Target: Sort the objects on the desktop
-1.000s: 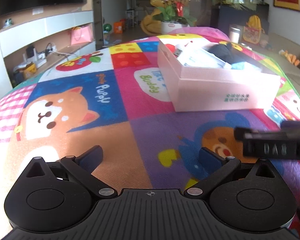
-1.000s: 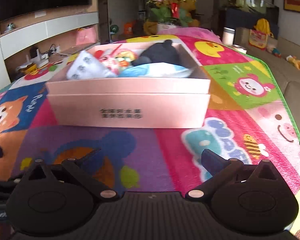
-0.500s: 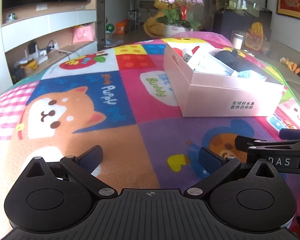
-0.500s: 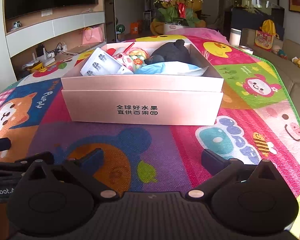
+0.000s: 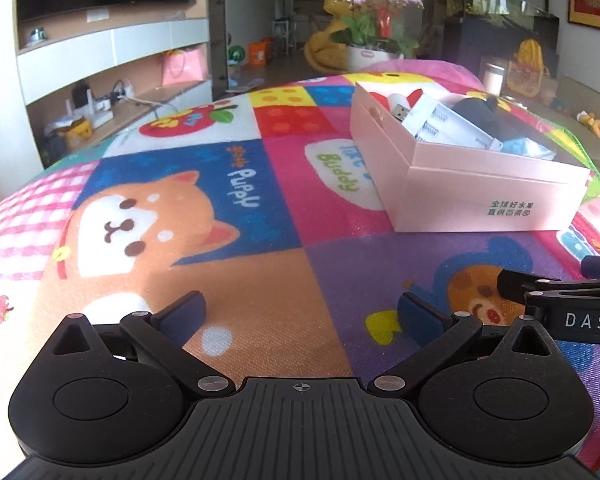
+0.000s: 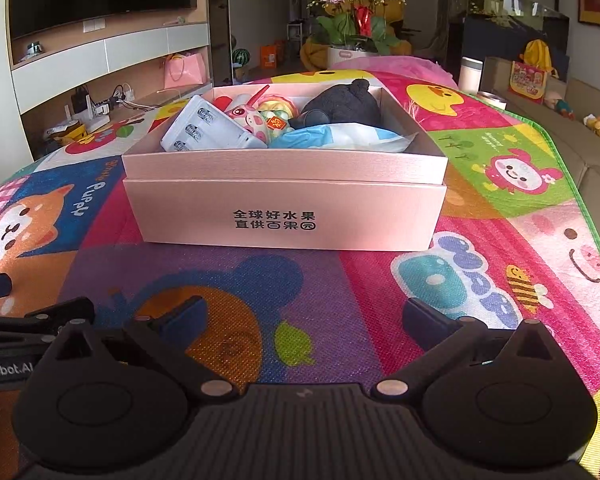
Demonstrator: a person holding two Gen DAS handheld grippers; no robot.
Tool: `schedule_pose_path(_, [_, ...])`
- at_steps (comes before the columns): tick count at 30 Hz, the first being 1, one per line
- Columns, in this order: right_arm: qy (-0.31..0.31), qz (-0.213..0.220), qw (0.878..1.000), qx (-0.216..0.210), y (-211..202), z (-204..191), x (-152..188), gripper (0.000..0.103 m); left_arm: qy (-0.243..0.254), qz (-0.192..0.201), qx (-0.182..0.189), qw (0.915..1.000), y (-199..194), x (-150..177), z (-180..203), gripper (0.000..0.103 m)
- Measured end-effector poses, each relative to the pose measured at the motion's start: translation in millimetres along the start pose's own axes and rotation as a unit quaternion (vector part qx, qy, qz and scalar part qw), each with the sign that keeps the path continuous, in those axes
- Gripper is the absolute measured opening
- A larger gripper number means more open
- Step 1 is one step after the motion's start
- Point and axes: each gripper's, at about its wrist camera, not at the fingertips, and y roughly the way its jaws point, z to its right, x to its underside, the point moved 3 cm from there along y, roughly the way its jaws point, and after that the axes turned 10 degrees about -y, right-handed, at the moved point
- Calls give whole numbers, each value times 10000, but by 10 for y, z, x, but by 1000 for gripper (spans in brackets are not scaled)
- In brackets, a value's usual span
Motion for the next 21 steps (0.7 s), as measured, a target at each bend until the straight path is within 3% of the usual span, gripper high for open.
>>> schedule_pose_path(21, [3, -1, 10000, 0, 3, 13, 0, 103, 24, -5, -22, 10000, -4, 9, 50, 103])
